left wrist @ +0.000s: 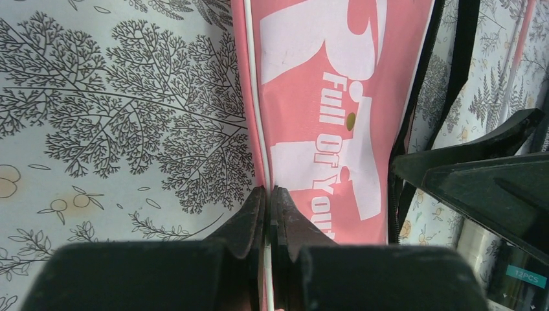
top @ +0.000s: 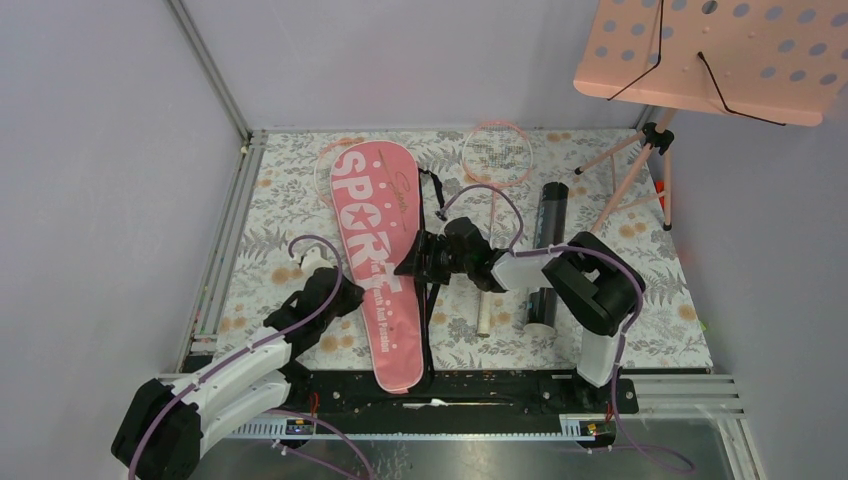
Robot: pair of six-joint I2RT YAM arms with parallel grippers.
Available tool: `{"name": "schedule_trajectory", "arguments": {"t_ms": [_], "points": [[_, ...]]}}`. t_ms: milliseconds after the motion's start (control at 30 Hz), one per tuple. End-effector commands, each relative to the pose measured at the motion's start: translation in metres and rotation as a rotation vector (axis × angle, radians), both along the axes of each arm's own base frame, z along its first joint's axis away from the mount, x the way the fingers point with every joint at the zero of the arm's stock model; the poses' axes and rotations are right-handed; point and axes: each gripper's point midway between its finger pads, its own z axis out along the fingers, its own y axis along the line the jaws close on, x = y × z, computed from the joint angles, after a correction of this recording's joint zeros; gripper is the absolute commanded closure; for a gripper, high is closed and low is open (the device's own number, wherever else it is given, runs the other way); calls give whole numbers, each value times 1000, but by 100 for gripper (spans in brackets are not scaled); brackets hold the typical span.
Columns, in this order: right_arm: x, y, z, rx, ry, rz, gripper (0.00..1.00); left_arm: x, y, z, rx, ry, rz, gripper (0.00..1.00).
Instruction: Pack up the badminton gear
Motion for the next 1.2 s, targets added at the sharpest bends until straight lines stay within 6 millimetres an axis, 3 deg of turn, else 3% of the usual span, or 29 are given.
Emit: {"name": "schedule_trajectory", "arguments": {"t_ms": [0, 133, 333, 433, 700, 833, 900, 1033, 1167], "points": [[2, -17, 15, -119, -100, -31, 19, 4, -6, 6, -34, -30, -5, 100], [-4, -30, 13, -156, -110, -40, 19, 5, -6, 8, -41, -41, -4, 100], [-19, -4, -5, -71, -29, 65, 21, 7, -13, 9, -64, -45, -25, 100], [-21, -3, -11, -106, -39, 63, 22, 6, -13, 6, -63, -36, -27, 100], [-28, -20, -14, -209, -59, 22, 23, 7, -15, 4, -73, -38, -31, 100], [-28, -49, -18, -317, -73, -52, 22, 5, -12, 2, -62, -35, -19, 100], [-32, -52, -16, -309, -81, -46, 22, 5, -10, 2, -63, -39, -9, 100], [-47, -37, -12, -245, -82, 33, 22, 5, -9, 3, -65, -47, -4, 100], [-56, -10, -9, -197, -94, 120, 23, 4, -10, 2, -64, -43, -14, 100]]}}
